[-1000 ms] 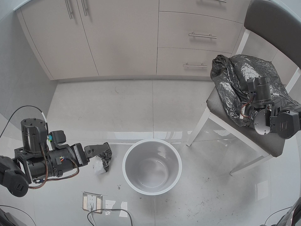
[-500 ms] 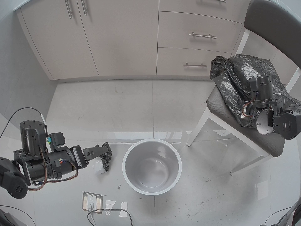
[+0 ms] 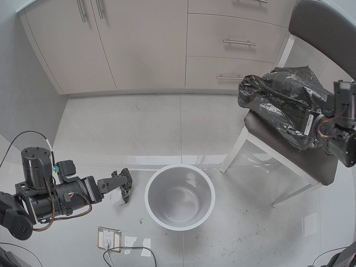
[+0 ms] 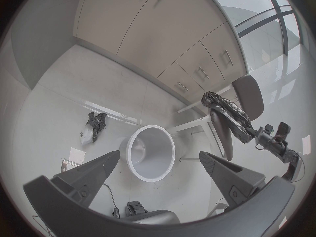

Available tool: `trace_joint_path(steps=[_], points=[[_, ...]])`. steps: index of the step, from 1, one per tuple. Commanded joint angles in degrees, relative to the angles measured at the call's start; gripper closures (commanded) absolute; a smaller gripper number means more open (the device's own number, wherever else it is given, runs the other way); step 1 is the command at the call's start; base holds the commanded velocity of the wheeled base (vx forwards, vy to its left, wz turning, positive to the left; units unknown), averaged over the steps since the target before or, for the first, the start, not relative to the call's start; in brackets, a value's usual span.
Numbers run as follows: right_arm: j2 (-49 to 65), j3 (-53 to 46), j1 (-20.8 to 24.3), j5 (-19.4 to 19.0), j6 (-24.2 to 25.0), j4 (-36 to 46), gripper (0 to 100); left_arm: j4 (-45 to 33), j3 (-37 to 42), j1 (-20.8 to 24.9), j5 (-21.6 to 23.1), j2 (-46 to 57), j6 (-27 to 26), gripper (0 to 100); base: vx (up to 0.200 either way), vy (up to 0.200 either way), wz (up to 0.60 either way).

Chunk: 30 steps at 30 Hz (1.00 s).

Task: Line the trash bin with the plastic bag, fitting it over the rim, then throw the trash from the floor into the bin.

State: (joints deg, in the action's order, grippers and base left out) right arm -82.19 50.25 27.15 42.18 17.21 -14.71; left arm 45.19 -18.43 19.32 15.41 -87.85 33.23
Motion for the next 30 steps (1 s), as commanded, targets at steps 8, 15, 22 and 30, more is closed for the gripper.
trace_joint_path(steps=[8, 15, 22, 30], points=[[33.3, -18.4, 4.1, -31.5, 8.7, -2.2, 100, 8.4, 6.5, 0.6, 7.9, -1.1, -0.1, 0, 0.000, 0.000, 0.00], [27.1, -13.2, 7.2, -34.6, 8.6, 0.4, 100, 8.5, 3.0, 0.7, 8.0, -3.3, 0.4, 0, 0.000, 0.000, 0.00], [19.1, -6.6, 9.9, -34.4, 8.5, 0.1, 100, 8.4, 1.5, 1.7, 7.8, -4.2, 0.5, 0, 0.000, 0.000, 0.00], [9.7, 4.2, 10.0, -34.1, 8.3, 0.7, 100, 8.5, 1.8, 5.0, 7.7, -4.3, 0.3, 0, 0.000, 0.000, 0.00]])
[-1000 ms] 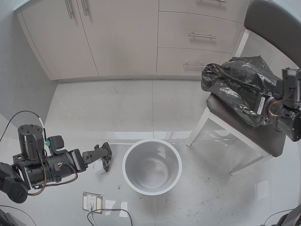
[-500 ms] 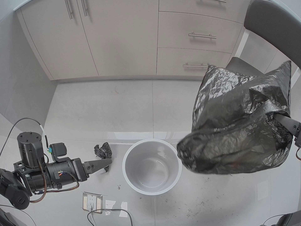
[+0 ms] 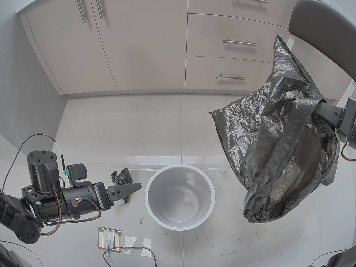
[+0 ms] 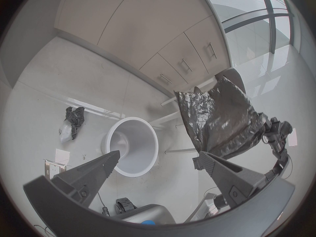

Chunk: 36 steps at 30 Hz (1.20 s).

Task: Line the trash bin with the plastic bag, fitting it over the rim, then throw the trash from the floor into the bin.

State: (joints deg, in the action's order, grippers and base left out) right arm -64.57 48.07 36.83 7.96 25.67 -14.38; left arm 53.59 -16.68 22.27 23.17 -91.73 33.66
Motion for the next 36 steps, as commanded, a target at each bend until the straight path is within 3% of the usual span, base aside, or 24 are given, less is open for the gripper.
trace_joint_path(steps=[1, 8, 13, 23, 31, 36], points=[[-8.6, 7.2, 0.4, 0.1, -0.5, 0.5, 100, 0.1, 0.1, 2.1, -0.1, -0.5, 0.0, 0, 0.000, 0.000, 0.00], [-14.2, 12.8, 2.0, 1.3, -2.6, 1.9, 100, 0.1, 0.2, 1.7, -0.1, -0.8, 0.2, 0, 0.000, 0.000, 0.00], [-19.3, 16.6, 4.0, 4.8, -2.6, 1.6, 100, 0.4, -1.6, 2.2, -0.1, -2.3, 0.1, 0, 0.000, 0.000, 0.00], [-25.3, 27.8, 6.9, 4.9, -4.4, 7.9, 100, 4.3, -6.3, 4.6, -0.2, -10.6, 0.1, 0, 0.000, 0.000, 0.00], [-29.8, 36.1, 9.8, 5.4, -4.4, 11.6, 100, 15.0, -8.8, 10.5, -0.9, -21.9, -0.7, 0, 0.000, 0.000, 0.00], [-31.6, 39.6, 10.1, 5.7, -4.6, 12.2, 100, 22.6, -8.9, 12.4, -4.0, -26.8, -0.6, 0, 0.000, 0.000, 0.00]])
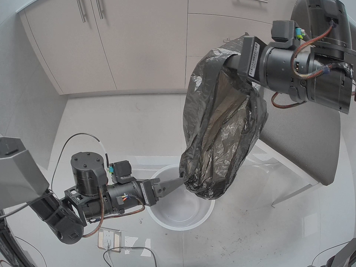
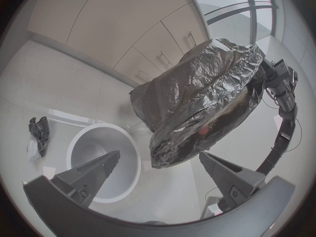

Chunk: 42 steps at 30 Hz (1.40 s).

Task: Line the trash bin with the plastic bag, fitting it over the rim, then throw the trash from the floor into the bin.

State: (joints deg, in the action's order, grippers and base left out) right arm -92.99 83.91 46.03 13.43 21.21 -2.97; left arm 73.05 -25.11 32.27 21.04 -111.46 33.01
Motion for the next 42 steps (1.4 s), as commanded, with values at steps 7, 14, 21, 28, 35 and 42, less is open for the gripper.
trace_joint_path(steps=[7, 14, 21, 28, 35, 42], points=[[-4.9, 6.7, 2.2, 0.2, 0.0, 2.2, 100, 4.1, -1.3, 2.7, -2.2, -9.1, 0.0, 0, 0.000, 0.000, 0.00], [-4.3, 6.4, 3.8, 0.4, 0.1, 2.3, 100, 4.0, -5.3, 2.6, -7.9, -11.9, 0.6, 0, 0.000, 0.000, 0.00], [-1.9, 4.4, 4.2, 0.4, 0.1, 2.4, 100, 3.8, -6.8, 2.2, -10.4, -12.7, 0.6, 0, 0.000, 0.000, 0.00], [-1.2, 2.4, 4.3, 0.4, 0.1, 2.1, 100, 3.9, -7.1, 2.3, -14.5, -11.4, 0.6, 0, 0.000, 0.000, 0.00], [-0.9, 2.6, 4.4, 0.4, 0.1, 2.2, 100, 3.7, -7.3, 2.8, -14.7, -11.5, 0.6, 0, 0.000, 0.000, 0.00], [-0.6, 2.5, 4.4, 0.4, 0.1, 2.1, 100, 3.9, -7.0, 3.4, -14.7, -11.1, 0.6, 100, 0.000, 0.000, 0.00]])
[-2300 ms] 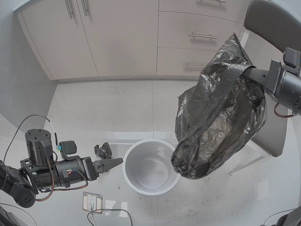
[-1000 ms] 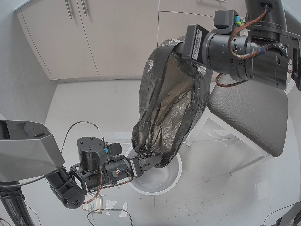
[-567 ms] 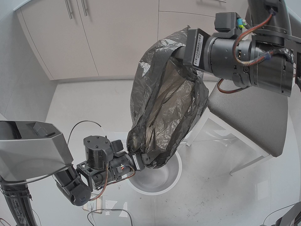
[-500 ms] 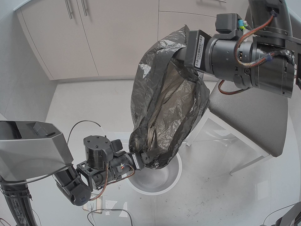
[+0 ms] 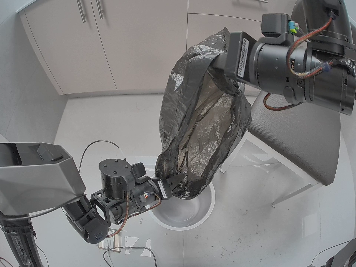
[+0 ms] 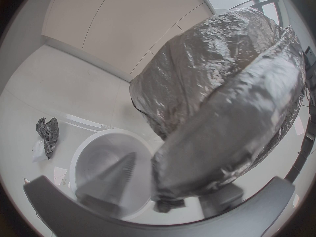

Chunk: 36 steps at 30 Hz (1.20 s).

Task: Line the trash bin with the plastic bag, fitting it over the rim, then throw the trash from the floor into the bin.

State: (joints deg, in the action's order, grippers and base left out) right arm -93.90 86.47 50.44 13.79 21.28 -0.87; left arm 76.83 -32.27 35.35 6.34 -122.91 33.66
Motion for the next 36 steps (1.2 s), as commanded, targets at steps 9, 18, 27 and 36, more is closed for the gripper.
trace_joint_path(steps=[9, 18, 27, 36], points=[[0.3, -2.2, -0.3, -0.1, 0.0, -0.1, 100, 0.6, 1.3, 1.2, -2.3, 3.1, 0.1, 100, 0.000, 0.000, 0.00], [-0.2, -9.0, -2.0, -0.9, -0.5, 0.1, 100, -0.2, 8.7, 1.1, -1.1, 18.3, 3.4, 100, 0.000, 0.000, 0.00], [-3.7, -8.9, -1.3, -1.3, -0.5, 0.0, 100, -14.3, 12.8, 1.0, 8.8, 31.3, 12.8, 100, 0.000, 0.000, 0.00], [-1.6, 1.4, -2.0, -0.7, -1.0, 11.2, 100, -23.5, 12.1, 1.3, 22.7, 39.0, 16.9, 100, 0.000, 0.000, 0.00]])
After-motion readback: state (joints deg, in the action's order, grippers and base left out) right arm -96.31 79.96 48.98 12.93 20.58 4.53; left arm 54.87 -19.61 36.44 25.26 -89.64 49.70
